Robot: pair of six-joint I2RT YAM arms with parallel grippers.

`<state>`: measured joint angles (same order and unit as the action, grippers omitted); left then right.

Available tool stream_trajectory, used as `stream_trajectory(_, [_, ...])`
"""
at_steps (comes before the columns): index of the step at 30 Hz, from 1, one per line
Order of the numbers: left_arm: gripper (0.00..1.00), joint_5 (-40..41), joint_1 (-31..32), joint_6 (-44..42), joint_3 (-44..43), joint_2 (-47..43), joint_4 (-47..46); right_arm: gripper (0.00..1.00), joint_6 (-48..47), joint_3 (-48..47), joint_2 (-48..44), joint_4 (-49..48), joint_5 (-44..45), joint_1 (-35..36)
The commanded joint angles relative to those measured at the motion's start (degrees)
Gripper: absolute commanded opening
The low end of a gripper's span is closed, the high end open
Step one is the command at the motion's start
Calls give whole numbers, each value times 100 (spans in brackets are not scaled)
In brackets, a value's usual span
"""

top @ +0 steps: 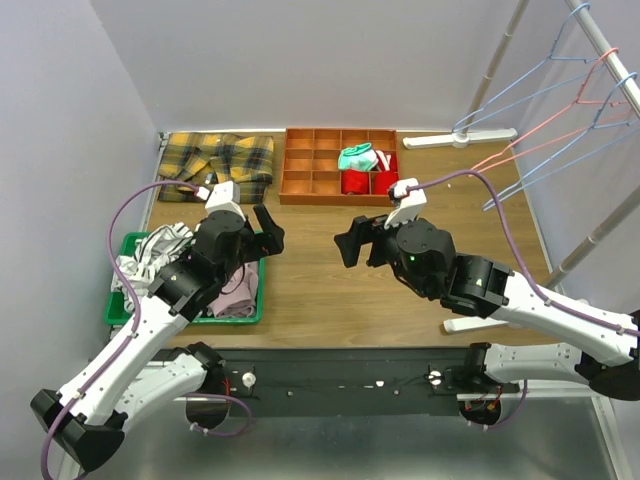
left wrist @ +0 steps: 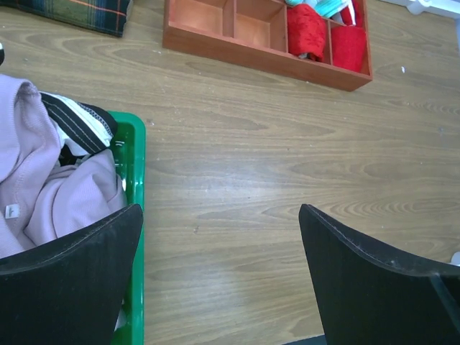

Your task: Place the tank top on the hanger

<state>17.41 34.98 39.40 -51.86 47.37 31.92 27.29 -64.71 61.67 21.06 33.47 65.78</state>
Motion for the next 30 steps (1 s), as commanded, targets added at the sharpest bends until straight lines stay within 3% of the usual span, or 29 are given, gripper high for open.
stream_trajectory(1, [99,376,-9,146,8,-97,191,100,-75,81,20,-85,274,5])
stream_trajectory(7, [99,1438,-175,1165,44,175,832,100,31,134,213,3,125,5])
stream_trajectory(11, [99,1467,-658,1614,202,596,983,100,136,187,459,21,-25,5])
stream_trajectory(15, [89,1687,-879,1659,526,1289,667,100,215,213,679,21,-305,5])
stream_trajectory(17, [79,1669,-905,1632,615,1537,465,100,277,213,767,47,-368,5])
stream_trajectory(22, [65,1643,-905,1957,931,2074,368,100,365,309,917,39,-456,5])
stream_trajectory(25, [42,1459,-905,2010,1186,2048,96,100,356,266,961,108,-386,5])
stream_trajectory(26, [22,1450,-905,2019,1204,2013,78,100,356,196,978,135,-368,5])
stream_trajectory(28, [0,1554,-905,1967,1012,1802,235,100,339,125,970,231,-289,5])
stream_trajectory(30, [0,1581,-897,1774,670,1409,410,100,330,37,926,267,-219,5])
